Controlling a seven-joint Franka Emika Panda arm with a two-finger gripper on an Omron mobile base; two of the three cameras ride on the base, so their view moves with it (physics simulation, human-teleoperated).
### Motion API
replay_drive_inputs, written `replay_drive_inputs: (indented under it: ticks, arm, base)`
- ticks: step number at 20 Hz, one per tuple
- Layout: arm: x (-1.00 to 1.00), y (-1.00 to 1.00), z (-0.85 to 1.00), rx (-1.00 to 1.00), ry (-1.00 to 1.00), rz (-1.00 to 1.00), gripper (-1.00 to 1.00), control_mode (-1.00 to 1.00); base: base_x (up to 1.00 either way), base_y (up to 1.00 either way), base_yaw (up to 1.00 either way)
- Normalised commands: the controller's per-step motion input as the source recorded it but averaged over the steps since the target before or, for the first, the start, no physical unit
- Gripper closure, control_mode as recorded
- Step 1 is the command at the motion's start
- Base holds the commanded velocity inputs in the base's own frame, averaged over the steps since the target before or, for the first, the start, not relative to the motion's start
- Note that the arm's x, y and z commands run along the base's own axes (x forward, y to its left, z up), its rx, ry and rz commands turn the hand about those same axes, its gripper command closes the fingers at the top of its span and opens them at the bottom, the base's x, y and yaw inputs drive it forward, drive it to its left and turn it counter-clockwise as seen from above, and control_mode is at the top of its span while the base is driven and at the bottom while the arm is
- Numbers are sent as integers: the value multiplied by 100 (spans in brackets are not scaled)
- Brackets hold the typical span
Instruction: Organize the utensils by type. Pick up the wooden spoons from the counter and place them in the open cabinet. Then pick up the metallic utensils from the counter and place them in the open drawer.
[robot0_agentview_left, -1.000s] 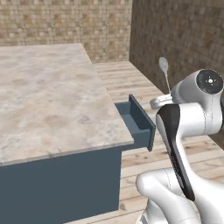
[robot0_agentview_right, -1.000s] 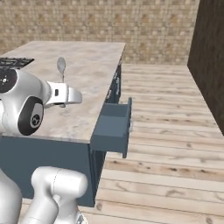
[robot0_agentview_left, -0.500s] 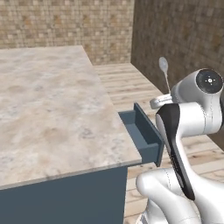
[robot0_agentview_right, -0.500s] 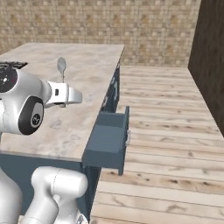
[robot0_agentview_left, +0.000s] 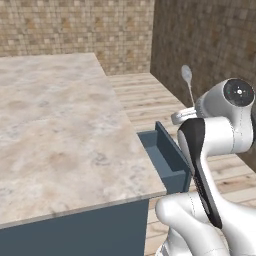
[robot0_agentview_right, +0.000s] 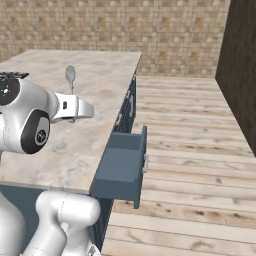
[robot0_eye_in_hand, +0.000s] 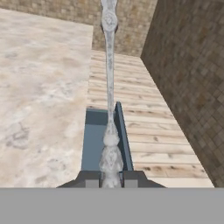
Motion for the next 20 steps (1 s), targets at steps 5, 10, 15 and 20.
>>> replay_drive_inputs:
  ticks: [5,10,15,20]
  arm:
    - [0,0,0,0,0,0,100,100]
    - [0,0,0,0,0,0,100,100]
    - [0,0,0,0,0,0,100,100]
    - [0,0,0,0,0,0,100,100]
  base:
    - [13,-10,0]
    - [20,-2,0]
    - [2,-5,0]
    - [7,-1,0]
